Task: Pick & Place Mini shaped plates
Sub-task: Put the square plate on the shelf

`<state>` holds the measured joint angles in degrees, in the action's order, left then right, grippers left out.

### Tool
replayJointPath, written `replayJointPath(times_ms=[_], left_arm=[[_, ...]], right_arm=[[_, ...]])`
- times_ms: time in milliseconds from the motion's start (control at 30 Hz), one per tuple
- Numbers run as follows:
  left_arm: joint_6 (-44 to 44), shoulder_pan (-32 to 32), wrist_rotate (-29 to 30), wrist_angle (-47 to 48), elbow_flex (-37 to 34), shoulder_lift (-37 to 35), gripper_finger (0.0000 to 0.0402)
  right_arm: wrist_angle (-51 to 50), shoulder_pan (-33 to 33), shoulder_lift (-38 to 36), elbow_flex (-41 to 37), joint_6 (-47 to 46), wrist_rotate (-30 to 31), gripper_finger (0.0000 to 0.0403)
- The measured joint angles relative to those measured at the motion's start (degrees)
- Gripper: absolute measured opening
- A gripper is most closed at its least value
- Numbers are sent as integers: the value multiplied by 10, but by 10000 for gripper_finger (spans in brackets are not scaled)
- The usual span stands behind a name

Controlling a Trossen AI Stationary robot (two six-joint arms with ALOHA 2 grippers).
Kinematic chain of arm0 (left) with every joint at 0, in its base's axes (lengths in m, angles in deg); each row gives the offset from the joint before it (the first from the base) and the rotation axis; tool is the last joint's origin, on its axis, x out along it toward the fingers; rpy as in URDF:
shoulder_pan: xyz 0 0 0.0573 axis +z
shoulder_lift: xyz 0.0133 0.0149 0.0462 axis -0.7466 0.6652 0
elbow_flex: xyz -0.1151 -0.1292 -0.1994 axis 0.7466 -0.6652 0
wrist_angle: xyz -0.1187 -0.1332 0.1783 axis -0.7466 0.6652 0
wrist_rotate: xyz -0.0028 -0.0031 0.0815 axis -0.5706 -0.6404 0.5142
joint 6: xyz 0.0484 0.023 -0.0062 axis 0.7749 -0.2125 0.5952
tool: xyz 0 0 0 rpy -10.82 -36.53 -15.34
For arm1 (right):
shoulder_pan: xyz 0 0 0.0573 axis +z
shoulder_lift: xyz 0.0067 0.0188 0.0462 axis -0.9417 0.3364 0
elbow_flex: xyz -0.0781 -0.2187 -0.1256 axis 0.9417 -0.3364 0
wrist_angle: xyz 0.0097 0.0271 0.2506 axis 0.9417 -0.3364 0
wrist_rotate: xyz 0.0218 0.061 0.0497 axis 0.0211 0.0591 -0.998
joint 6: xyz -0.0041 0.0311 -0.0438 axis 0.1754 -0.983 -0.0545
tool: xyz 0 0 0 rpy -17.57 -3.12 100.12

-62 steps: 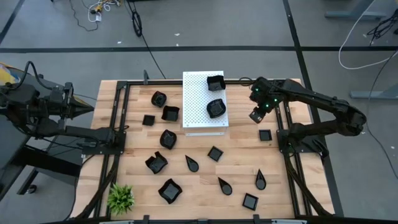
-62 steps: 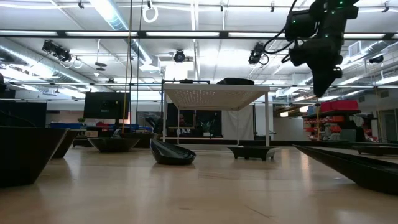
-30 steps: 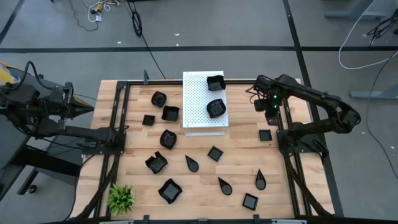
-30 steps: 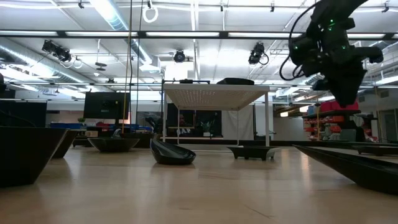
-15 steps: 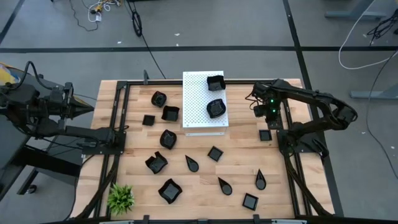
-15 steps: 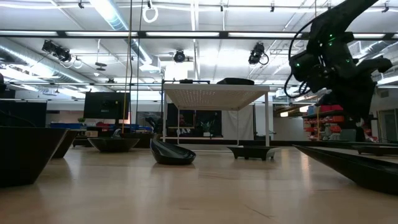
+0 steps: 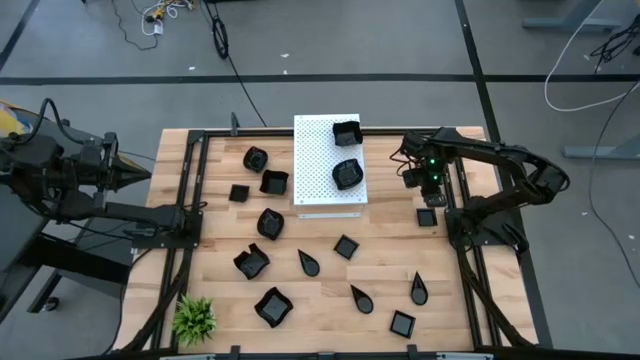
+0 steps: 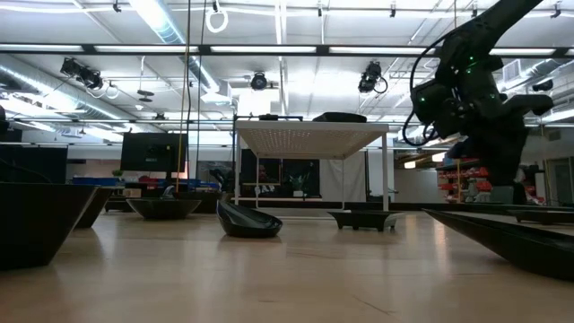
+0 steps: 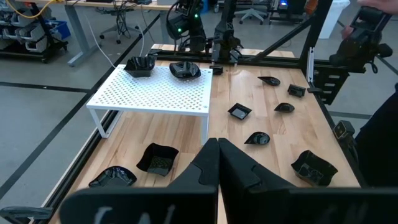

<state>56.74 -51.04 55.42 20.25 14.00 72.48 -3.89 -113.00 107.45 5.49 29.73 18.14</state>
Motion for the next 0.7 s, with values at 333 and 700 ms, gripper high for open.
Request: replayJointPath(times_ms=[333, 700], left_arm=[[0, 0, 0, 0, 0, 0, 3], [0, 0, 0, 0, 0, 0, 3]], right_arm=[[17, 17, 0, -46, 0, 0, 107], [63, 24, 0, -79, -30, 2, 107]])
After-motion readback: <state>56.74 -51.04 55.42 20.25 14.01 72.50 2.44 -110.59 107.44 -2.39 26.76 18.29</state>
